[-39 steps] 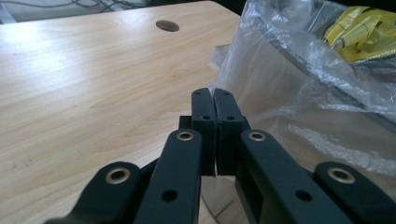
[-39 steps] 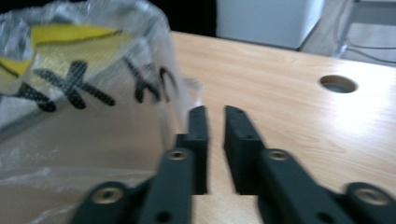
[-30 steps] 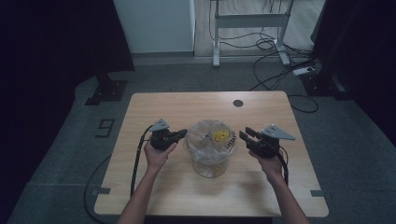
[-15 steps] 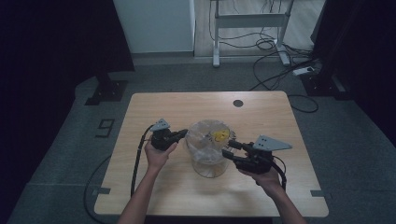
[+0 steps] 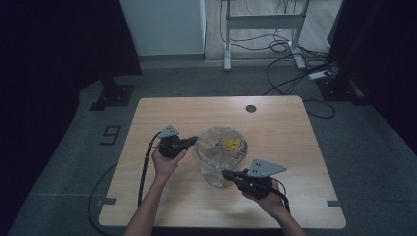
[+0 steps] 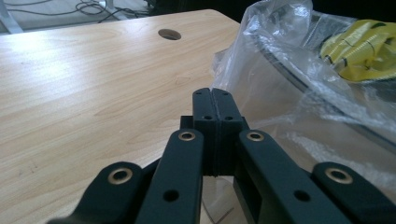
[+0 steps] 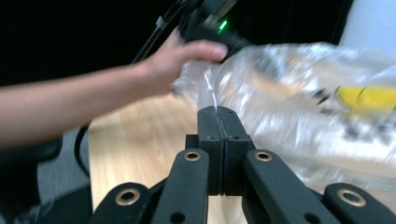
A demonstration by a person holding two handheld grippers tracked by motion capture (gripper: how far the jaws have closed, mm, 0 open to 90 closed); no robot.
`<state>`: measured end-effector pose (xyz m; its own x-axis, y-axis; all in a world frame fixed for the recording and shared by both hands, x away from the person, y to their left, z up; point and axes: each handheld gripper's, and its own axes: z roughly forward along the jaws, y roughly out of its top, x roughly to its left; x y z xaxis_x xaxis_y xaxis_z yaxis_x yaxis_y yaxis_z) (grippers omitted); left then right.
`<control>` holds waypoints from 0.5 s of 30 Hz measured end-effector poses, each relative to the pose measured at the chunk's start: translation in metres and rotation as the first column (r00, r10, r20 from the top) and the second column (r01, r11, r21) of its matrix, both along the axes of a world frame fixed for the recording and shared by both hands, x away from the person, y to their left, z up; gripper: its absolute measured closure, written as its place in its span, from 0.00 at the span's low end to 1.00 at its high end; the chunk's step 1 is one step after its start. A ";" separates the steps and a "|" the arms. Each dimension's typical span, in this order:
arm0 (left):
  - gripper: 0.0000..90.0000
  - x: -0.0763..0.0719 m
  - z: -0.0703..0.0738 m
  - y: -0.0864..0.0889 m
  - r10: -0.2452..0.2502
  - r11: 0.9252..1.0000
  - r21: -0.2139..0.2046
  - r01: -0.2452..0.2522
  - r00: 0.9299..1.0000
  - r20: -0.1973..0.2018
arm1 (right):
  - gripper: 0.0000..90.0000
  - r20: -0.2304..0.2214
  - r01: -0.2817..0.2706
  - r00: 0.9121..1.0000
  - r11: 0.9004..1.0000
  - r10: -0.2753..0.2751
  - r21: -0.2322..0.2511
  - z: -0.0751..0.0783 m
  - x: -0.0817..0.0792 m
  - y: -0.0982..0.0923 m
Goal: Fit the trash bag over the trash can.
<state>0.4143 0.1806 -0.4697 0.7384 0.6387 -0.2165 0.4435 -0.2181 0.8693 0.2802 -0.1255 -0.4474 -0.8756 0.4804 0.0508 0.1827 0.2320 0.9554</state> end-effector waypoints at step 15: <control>1.00 0.000 -0.001 -0.001 -0.002 1.000 0.002 0.002 1.000 -0.007 | 0.99 -0.061 0.043 0.997 0.996 -0.047 -0.073 -0.067 0.010 0.001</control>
<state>0.4147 0.1792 -0.4710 0.7381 0.6377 -0.2203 0.4493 -0.2210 0.8656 0.2897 -0.1248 -0.5145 -0.8491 0.5237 0.0689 0.2533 0.2892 0.9231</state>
